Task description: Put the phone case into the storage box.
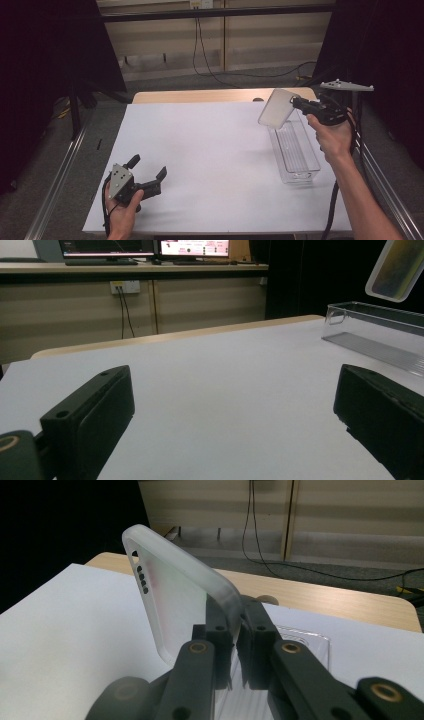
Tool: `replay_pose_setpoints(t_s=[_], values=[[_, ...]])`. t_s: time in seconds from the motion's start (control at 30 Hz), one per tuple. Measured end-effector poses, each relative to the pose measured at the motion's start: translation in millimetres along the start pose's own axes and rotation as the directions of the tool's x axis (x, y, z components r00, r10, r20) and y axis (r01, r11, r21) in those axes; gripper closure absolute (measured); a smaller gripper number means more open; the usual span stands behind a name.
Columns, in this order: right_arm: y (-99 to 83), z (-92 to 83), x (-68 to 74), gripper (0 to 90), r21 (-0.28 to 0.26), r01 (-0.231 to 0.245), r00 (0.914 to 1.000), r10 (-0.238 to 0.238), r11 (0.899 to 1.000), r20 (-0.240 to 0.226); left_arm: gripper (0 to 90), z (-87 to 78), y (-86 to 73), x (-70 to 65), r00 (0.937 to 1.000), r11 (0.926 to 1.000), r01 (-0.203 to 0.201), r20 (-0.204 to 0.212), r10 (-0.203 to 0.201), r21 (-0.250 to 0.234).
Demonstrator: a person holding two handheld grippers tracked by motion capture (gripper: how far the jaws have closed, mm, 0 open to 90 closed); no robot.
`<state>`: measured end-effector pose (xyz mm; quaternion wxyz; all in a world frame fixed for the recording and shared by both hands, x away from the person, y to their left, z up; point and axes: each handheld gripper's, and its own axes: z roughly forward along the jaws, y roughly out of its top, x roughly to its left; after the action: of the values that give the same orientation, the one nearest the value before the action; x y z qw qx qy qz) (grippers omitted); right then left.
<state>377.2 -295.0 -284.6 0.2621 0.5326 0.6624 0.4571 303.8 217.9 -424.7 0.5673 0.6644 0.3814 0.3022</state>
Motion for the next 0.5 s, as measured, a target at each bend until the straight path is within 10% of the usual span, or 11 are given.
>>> replay_pose_setpoints(t_s=[0.5], values=[[2.1,-7.0,-26.3,84.2,-0.009,-0.013,0.9982,0.013,1.0,0.058,2.2,3.4,-1.8,1.4,0.9999,0.9997,0.002,-0.011,-0.002,0.023]])
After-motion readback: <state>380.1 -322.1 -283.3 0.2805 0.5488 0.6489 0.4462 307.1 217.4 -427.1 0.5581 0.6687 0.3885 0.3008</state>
